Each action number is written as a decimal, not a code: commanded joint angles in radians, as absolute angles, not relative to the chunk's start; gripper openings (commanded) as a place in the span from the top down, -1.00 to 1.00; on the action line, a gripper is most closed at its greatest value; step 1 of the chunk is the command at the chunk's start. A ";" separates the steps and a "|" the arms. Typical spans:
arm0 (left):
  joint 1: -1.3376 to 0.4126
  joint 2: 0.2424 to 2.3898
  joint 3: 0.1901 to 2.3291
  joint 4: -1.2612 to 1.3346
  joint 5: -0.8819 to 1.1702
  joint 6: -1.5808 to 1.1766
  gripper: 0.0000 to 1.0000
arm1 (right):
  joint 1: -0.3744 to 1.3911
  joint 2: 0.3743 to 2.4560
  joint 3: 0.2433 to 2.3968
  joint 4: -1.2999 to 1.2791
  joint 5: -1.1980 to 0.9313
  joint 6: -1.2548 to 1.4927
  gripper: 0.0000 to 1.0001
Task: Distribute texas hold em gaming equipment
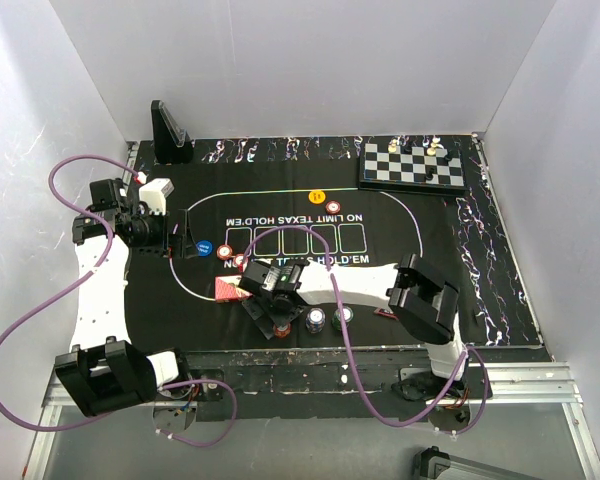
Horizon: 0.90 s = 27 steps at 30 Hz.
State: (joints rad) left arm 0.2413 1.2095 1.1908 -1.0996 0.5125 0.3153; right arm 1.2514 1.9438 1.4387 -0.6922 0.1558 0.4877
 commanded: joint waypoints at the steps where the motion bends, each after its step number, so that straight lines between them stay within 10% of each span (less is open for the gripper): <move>1: 0.248 1.181 1.215 -1.104 0.512 0.305 -0.99 | 1.261 1.956 1.428 -0.652 0.140 0.511 -0.85; 27: 0.250 1.160 1.212 -1.106 0.514 0.321 -0.99 | 1.301 2.036 1.430 -0.687 0.153 0.542 -0.21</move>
State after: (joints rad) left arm 0.2413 1.1946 1.1908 -1.0996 0.5049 0.3141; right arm 1.2861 1.9911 1.4250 -0.6735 0.1856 0.5209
